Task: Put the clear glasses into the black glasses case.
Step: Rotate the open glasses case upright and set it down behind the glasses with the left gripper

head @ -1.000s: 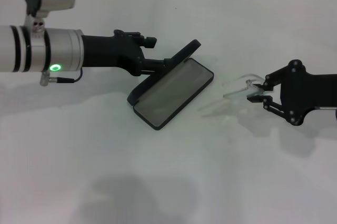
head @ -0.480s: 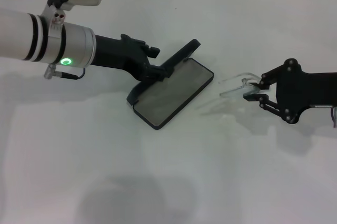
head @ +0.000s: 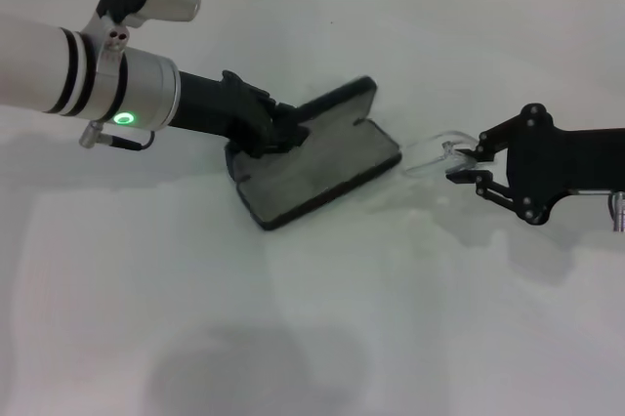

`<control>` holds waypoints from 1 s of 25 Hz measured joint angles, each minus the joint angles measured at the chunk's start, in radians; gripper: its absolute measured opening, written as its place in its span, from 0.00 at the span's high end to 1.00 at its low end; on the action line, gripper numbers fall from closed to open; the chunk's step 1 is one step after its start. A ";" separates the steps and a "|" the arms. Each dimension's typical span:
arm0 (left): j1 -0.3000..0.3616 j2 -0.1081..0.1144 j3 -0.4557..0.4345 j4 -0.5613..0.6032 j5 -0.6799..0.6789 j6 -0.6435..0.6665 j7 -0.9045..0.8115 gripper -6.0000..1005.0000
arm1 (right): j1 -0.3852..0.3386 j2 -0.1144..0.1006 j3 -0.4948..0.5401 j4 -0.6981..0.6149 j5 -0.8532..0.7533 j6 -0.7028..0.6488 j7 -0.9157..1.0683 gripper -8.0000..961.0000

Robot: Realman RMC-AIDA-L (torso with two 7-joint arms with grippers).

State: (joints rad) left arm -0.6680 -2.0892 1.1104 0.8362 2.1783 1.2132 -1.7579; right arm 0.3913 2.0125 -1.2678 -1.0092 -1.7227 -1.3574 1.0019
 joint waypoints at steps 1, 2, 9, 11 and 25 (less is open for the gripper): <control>0.000 0.000 0.000 0.000 0.000 0.000 0.000 0.61 | 0.002 0.000 0.000 0.000 0.000 0.000 0.000 0.84; 0.000 0.001 0.000 0.003 0.000 0.000 0.001 0.64 | 0.002 0.000 0.000 0.000 0.000 0.000 0.000 0.84; -0.012 0.001 0.000 0.007 -0.002 -0.040 0.044 0.74 | 0.002 0.000 -0.004 0.001 -0.001 -0.005 -0.018 0.84; -0.014 0.000 0.003 0.007 -0.015 -0.051 0.103 0.76 | -0.003 0.001 -0.009 0.002 -0.001 -0.010 -0.026 0.84; -0.042 -0.002 0.188 0.004 -0.125 -0.071 0.437 0.74 | 0.001 0.004 -0.015 0.076 0.005 -0.005 -0.066 0.83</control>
State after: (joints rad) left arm -0.7098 -2.0908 1.2988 0.8400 2.0529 1.1422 -1.3211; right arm 0.3922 2.0161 -1.2824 -0.9332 -1.7180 -1.3629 0.9363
